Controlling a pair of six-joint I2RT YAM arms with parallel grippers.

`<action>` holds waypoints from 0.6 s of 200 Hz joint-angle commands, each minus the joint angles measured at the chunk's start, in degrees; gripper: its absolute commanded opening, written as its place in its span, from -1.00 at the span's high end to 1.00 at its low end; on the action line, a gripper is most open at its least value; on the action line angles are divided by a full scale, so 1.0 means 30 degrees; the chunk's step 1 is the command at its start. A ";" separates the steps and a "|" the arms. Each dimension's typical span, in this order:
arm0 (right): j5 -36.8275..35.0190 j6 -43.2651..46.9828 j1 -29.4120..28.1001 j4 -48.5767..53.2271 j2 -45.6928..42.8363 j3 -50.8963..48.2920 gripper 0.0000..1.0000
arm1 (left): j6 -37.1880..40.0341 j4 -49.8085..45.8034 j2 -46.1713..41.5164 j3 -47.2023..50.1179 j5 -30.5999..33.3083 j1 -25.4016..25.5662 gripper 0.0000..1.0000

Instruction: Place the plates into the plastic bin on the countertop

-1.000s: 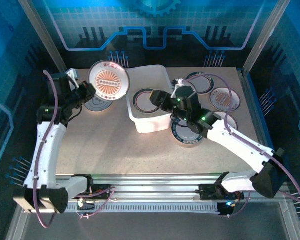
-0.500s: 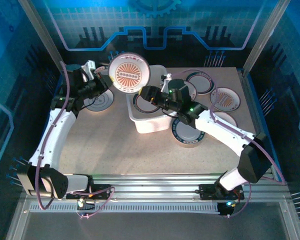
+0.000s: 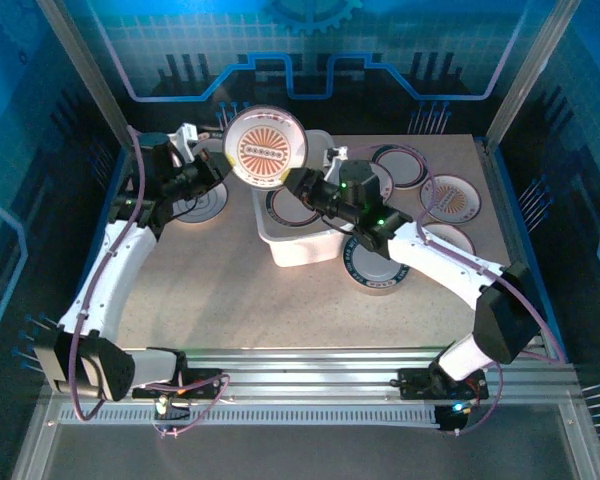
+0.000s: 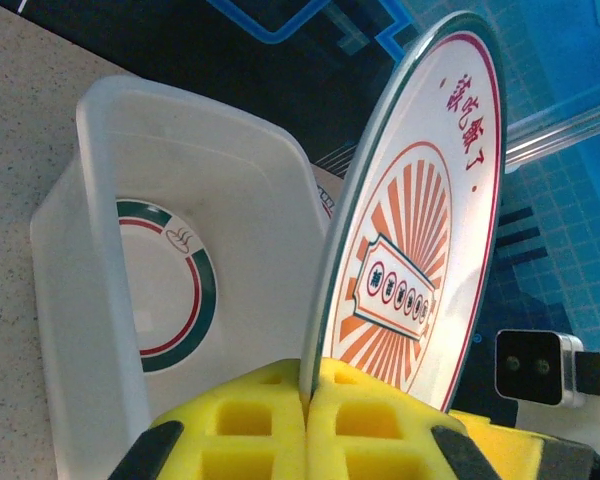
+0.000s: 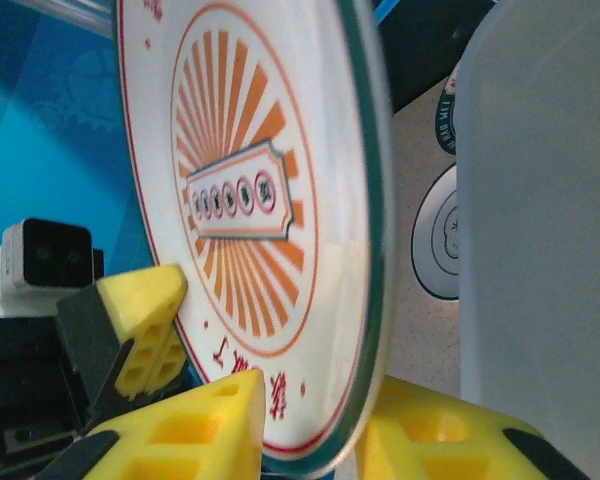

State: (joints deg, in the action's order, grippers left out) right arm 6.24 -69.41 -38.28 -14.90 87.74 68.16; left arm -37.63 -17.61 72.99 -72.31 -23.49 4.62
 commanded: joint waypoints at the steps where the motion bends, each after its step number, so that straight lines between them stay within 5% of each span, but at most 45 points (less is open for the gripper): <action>1: -0.1022 -0.0295 -0.0165 -0.1392 -0.0123 -0.0346 0.47 | -0.0297 0.0917 -0.0754 0.0140 -0.0052 0.0348 1.00; 99: -0.2480 -0.0886 -0.0191 -0.2742 -0.0211 -0.1392 0.84 | -0.0031 0.0515 -0.0718 0.0206 0.0500 0.0920 1.00; 120: -0.2861 -0.0847 -0.0189 -0.2652 -0.0202 -0.1424 0.92 | 0.0391 0.0063 -0.0517 -0.0139 0.0807 0.0920 0.63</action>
State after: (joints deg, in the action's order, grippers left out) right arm 1.45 -73.36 -38.57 -21.58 87.72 64.58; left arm -37.58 -17.43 72.69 -71.70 -21.21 6.46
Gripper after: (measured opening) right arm 0.096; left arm 0.103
